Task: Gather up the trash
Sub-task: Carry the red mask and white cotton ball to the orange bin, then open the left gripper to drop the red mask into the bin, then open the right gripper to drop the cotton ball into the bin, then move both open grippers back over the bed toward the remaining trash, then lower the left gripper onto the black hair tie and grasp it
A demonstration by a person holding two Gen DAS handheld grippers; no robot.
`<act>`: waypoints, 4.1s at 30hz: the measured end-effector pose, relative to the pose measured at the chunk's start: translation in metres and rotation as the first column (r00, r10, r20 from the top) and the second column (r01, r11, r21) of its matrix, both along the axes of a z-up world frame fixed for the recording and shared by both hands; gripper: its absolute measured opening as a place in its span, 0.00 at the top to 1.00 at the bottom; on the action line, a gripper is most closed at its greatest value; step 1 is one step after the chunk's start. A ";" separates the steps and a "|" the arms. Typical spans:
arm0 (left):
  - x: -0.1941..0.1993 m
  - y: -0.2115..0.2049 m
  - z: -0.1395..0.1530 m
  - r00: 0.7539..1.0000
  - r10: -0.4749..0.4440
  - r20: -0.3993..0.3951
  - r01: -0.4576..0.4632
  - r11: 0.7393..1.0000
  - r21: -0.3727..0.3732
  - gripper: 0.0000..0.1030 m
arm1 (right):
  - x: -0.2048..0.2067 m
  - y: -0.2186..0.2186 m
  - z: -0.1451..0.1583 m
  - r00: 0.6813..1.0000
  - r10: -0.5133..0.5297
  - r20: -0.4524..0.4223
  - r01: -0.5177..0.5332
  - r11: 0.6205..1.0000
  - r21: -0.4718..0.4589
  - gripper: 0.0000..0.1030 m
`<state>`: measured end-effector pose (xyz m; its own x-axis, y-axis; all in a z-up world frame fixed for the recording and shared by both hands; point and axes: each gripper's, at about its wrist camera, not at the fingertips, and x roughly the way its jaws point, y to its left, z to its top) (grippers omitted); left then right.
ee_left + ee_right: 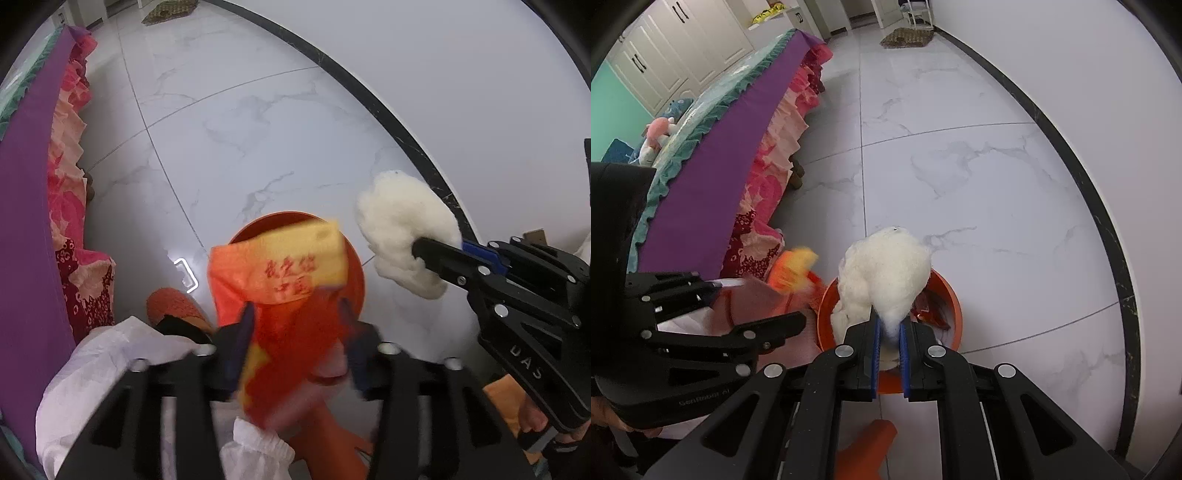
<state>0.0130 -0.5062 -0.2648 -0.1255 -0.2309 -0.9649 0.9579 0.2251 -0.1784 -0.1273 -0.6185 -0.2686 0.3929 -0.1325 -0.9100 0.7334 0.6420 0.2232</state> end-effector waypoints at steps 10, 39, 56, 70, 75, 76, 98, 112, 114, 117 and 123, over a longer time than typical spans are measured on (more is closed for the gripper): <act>-0.003 0.000 0.007 0.999 -0.006 0.035 0.006 1.000 -0.008 0.30 | 0.012 0.001 -0.007 1.000 0.017 -0.014 -0.017 1.000 0.014 0.89; 0.028 0.039 0.047 0.990 0.116 0.085 -0.109 0.990 -0.085 0.30 | 0.039 0.022 0.050 0.998 0.047 0.044 -0.043 0.996 -0.072 0.58; 0.059 0.134 0.135 0.931 0.333 0.151 -0.278 0.912 -0.302 0.21 | 0.080 0.104 0.153 0.950 0.242 0.198 -0.198 0.955 -0.220 0.45; 0.095 0.238 0.163 0.820 0.550 0.156 -0.464 0.800 -0.381 0.21 | 0.145 0.202 0.196 0.855 0.459 0.243 -0.392 0.877 -0.278 0.42; 0.108 0.285 0.172 0.765 0.626 0.149 -0.532 0.746 -0.401 0.21 | 0.178 0.236 0.204 0.808 0.535 0.246 -0.463 0.836 -0.294 0.42; 0.111 0.292 0.173 0.754 0.640 0.148 -0.545 0.736 -0.402 0.21 | 0.182 0.241 0.205 0.802 0.544 0.248 -0.473 0.830 -0.295 0.42; 0.191 0.431 0.159 0.532 0.840 0.108 -0.759 0.530 -0.379 0.21 | 0.321 0.372 0.194 0.603 0.771 0.205 -0.718 0.636 -0.282 0.36; 0.252 0.463 0.125 0.473 0.877 0.083 -0.829 0.475 -0.296 0.21 | 0.398 0.400 0.160 0.563 0.808 0.173 -0.779 0.589 -0.213 0.36; 0.262 0.466 0.119 0.469 0.879 0.086 -0.834 0.473 -0.283 0.21 | 0.410 0.402 0.153 0.563 0.809 0.172 -0.783 0.588 -0.202 0.36; 0.278 0.471 0.109 0.466 0.880 0.093 -0.840 0.473 -0.264 0.21 | 0.423 0.404 0.143 0.564 0.809 0.166 -0.786 0.588 -0.190 0.36; 0.307 0.478 0.090 0.472 0.875 0.111 -0.843 0.485 -0.233 0.21 | 0.446 0.406 0.116 0.579 0.803 0.143 -0.789 0.596 -0.149 0.36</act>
<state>0.3203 -0.0277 -0.1752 0.3834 -0.2376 -0.8925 0.3084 0.9438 -0.1188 0.3188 -0.2124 -0.1523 0.5181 0.2604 -0.8147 -0.1277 0.9654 0.2274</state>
